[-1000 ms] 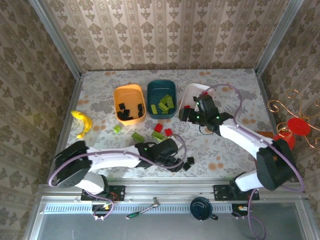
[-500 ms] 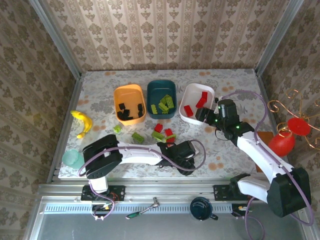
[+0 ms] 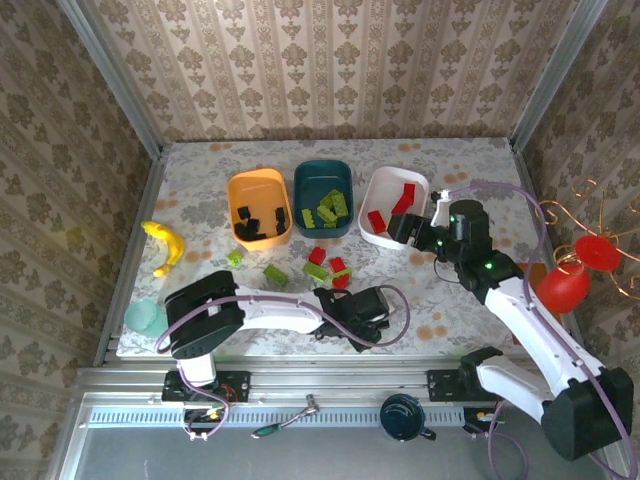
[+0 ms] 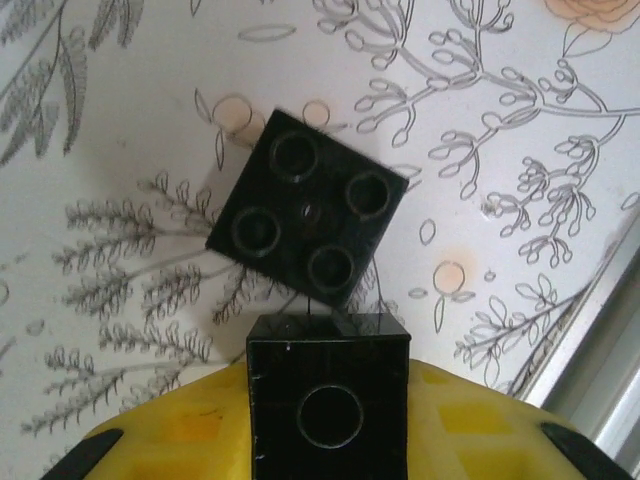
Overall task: Sort the legos into containers by color
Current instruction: Pick up the lego from the middle-left of the table, then place the lego in the container.
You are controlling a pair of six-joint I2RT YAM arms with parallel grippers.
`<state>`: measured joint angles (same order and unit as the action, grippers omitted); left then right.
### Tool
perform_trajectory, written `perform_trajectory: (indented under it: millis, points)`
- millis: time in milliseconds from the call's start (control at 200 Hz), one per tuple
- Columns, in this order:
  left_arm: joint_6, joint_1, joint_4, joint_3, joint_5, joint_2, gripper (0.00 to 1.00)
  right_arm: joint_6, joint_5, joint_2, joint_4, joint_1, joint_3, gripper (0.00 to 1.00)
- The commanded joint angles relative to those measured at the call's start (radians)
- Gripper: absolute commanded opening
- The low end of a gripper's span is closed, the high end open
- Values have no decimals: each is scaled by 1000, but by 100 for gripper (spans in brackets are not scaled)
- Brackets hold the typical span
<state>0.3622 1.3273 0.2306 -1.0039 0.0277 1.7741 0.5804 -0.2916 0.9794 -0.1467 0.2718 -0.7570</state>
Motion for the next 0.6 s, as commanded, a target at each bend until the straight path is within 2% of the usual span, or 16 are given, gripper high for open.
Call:
perform_trajectory:
  millis: [0, 125, 235, 335, 430, 495, 595]
  points:
    - [21, -7, -15, 59, -11, -89, 26, 11, -62, -32, 61, 9, -10, 80]
    - [58, -65, -41, 157, -67, -244, 24, 10, -57, -33, 74, 37, -12, 80]
    - [100, -174, -36, 225, -160, -407, 24, 4, -42, -17, 69, 58, -6, 80]
    - [147, -316, -22, 259, -235, -540, 25, -4, -18, -6, 65, 82, 11, 80]
    - [141, -462, -34, 263, -249, -615, 25, -13, 12, 7, 53, 111, 26, 80]
    - [127, -564, -34, 245, -254, -626, 25, -20, 32, 16, 43, 132, 36, 80]
    - [108, -735, -51, 196, -191, -575, 26, -31, 59, 28, 20, 163, 43, 80]
